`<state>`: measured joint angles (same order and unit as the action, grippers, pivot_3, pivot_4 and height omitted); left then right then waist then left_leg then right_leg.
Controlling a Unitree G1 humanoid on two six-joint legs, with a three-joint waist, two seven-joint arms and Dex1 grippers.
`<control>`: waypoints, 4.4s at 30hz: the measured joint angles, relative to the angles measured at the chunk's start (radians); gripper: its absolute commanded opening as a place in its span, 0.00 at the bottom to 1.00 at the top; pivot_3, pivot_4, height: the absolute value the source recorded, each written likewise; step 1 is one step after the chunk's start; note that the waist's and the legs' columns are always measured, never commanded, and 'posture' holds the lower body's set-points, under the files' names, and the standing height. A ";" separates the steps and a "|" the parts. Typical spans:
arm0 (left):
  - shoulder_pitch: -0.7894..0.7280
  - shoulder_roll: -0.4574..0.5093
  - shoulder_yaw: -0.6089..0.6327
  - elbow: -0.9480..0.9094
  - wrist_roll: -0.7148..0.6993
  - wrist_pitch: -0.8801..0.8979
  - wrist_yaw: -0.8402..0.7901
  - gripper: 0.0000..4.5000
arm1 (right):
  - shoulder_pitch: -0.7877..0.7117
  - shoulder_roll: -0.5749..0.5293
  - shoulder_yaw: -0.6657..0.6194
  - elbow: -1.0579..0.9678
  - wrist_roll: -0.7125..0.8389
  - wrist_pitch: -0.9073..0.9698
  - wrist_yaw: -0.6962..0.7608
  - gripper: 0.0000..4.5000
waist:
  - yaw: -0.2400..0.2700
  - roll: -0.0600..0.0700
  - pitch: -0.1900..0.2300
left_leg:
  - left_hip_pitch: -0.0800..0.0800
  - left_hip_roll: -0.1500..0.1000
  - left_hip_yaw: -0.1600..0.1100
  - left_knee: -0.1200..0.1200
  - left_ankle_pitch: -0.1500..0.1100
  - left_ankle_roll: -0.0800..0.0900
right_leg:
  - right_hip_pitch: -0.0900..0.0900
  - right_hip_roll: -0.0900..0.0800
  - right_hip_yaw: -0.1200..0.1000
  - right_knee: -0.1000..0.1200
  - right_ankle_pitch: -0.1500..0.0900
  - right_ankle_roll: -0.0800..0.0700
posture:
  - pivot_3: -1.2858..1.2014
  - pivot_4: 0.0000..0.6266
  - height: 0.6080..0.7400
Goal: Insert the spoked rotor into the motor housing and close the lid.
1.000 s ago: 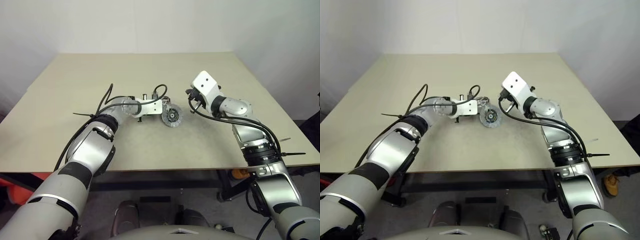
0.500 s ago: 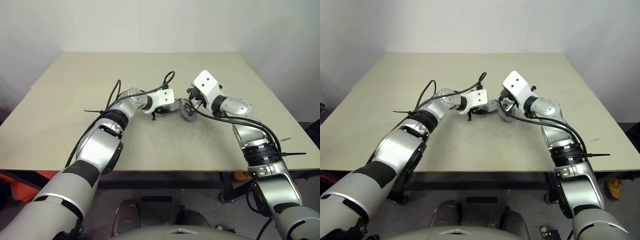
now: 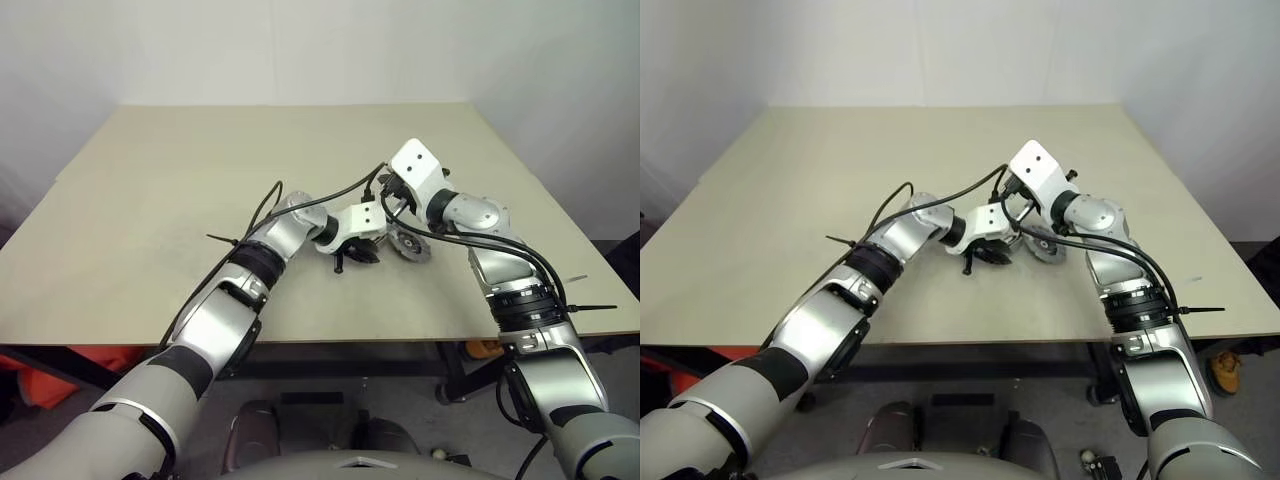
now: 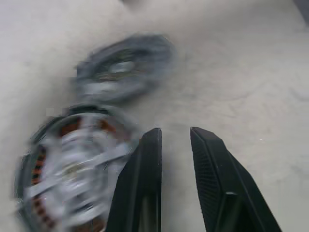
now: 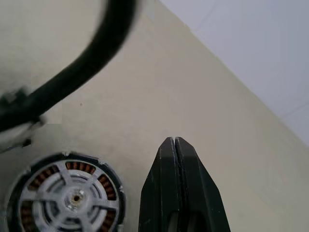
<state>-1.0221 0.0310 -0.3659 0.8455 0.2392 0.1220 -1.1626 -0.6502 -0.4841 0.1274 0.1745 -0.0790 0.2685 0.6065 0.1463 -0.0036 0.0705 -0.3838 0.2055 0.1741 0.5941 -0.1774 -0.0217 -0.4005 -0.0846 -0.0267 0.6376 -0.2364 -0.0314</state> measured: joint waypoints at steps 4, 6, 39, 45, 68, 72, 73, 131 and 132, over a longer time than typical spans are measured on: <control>0.042 0.027 -0.024 -0.040 0.000 0.023 -0.001 0.35 | 0.000 0.000 0.000 0.000 0.000 0.000 -0.001 0.00 | 0.000 0.000 0.000 | 0.000 0.000 0.000 0.000 0.000 0.000 | 0.000 0.000 0.000 0.000 0.000 0.000 | 0.52 0.00 1.00; 0.044 0.032 -0.024 -0.054 -0.002 0.039 0.016 0.35 | 0.000 0.000 0.000 0.000 0.000 0.000 -0.001 0.00 | 0.000 0.000 0.000 | 0.000 -0.001 0.000 0.000 0.000 0.000 | 0.000 0.000 0.000 0.000 0.000 0.000 | 0.52 0.00 1.00; 0.593 0.237 0.444 -0.955 -0.491 0.599 0.456 0.35 | 0.007 -0.203 0.224 0.093 -0.076 -0.336 0.499 0.04 | -0.051 0.002 0.001 | -0.001 0.000 0.001 0.001 -0.001 0.001 | 0.000 0.001 0.000 0.000 0.000 0.000 | 0.52 0.00 1.00; 0.607 0.245 0.446 -0.980 -0.525 0.606 0.520 0.35 | -0.095 -0.151 0.269 0.267 -0.154 -0.461 0.475 0.26 | -0.053 0.002 0.001 | -0.001 0.001 0.001 0.003 -0.001 0.001 | 0.000 0.001 0.000 0.001 0.000 0.000 | 0.52 0.00 1.00; 0.645 0.276 0.444 -0.984 -0.573 0.606 0.620 0.35 | -0.150 -0.106 0.291 0.446 -0.237 -0.596 0.458 0.26 | -0.053 0.002 0.001 | -0.001 0.002 0.001 0.004 0.000 0.001 | -0.001 0.006 0.001 0.001 -0.001 0.000 | 0.52 0.00 1.00; 0.645 0.276 0.442 -0.980 -0.574 0.606 0.623 0.35 | -0.156 -0.096 0.291 0.477 -0.250 -0.598 0.435 0.26 | -0.053 0.002 0.001 | -0.001 0.002 0.001 0.004 0.000 0.001 | -0.001 0.006 0.001 0.002 -0.001 0.000 | 0.52 0.00 1.00; 0.645 0.277 0.442 -0.978 -0.574 0.606 0.623 0.35 | -0.158 -0.096 0.291 0.487 -0.256 -0.598 0.425 0.26 | -0.053 0.002 0.001 | -0.001 0.002 0.000 0.004 0.000 0.001 | -0.001 0.006 0.001 0.002 -0.001 0.000 | 0.52 0.00 1.00; 0.640 0.293 0.398 -0.891 -0.575 0.571 0.604 0.35 | 0.166 0.388 -0.827 -0.299 0.568 1.338 -0.263 1.00 | -0.040 0.005 0.000 | 0.010 0.001 0.000 -0.019 0.014 -0.022 | 0.001 0.008 0.002 -0.002 -0.002 0.002 | 0.52 0.00 1.00; 0.640 0.293 0.398 -0.891 -0.575 0.571 0.604 0.35 | 0.166 0.388 -0.826 -0.299 0.568 1.336 -0.265 1.00 | -0.040 0.005 0.000 | 0.011 0.001 0.000 -0.019 0.014 -0.022 | 0.001 0.008 0.002 -0.002 -0.002 0.002 | 0.52 0.00 1.00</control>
<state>-0.3820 0.3240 0.0326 -0.0451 -0.3358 0.6929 -0.5587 -0.4839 -0.0957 -0.6991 -0.1246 0.4888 1.6043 0.3412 0.1064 0.0012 0.0704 -0.3730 0.2061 0.1741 0.5753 -0.1638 -0.0440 -0.3991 -0.0762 -0.0247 0.6360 -0.2387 -0.0293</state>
